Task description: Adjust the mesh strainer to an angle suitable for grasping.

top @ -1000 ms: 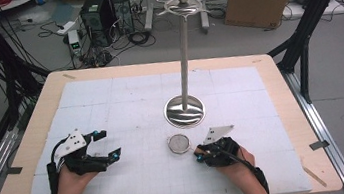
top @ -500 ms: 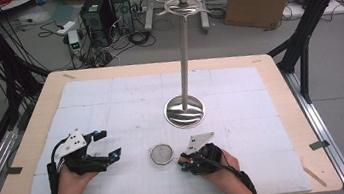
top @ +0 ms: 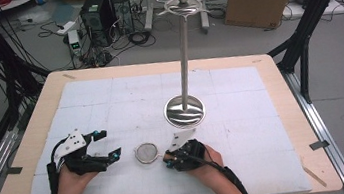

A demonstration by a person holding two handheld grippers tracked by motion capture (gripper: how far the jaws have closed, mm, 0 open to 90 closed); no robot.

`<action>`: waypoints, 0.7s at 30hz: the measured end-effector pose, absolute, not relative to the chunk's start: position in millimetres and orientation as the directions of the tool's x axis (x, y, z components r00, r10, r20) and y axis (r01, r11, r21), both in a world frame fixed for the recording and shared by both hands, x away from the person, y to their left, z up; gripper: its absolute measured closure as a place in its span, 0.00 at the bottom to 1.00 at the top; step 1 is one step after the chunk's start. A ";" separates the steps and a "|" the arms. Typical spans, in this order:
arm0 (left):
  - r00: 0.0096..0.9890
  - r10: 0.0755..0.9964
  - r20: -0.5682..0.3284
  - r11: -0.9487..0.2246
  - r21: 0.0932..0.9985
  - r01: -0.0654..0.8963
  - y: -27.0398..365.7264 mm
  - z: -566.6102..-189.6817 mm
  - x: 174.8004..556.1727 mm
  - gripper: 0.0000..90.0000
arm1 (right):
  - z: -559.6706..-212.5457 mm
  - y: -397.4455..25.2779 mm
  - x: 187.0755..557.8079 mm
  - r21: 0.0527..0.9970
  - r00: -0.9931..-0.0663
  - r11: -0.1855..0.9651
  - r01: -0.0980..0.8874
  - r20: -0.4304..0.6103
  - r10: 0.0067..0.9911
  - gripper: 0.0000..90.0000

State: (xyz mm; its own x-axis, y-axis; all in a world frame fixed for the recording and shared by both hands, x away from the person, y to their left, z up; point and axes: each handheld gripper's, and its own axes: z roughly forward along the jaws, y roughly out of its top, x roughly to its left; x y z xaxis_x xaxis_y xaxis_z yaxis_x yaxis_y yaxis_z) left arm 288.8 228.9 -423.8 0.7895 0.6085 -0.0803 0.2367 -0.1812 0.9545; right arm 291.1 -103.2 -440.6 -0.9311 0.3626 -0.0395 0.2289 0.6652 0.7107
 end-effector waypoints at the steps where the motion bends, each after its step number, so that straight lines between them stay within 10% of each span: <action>1: 0.789 0.610 -0.081 -0.180 0.955 0.237 228.9 -423.8 288.6 0.17 | -441.1 -95.8 292.8 0.708 -0.935 0.670 0.222 -0.041 0.352 0.75; 21: 0.794 0.603 -0.082 -0.185 0.953 0.239 228.9 -423.9 288.4 0.17 | -438.0 -77.9 292.8 0.692 -0.936 0.687 0.224 -0.043 0.349 0.64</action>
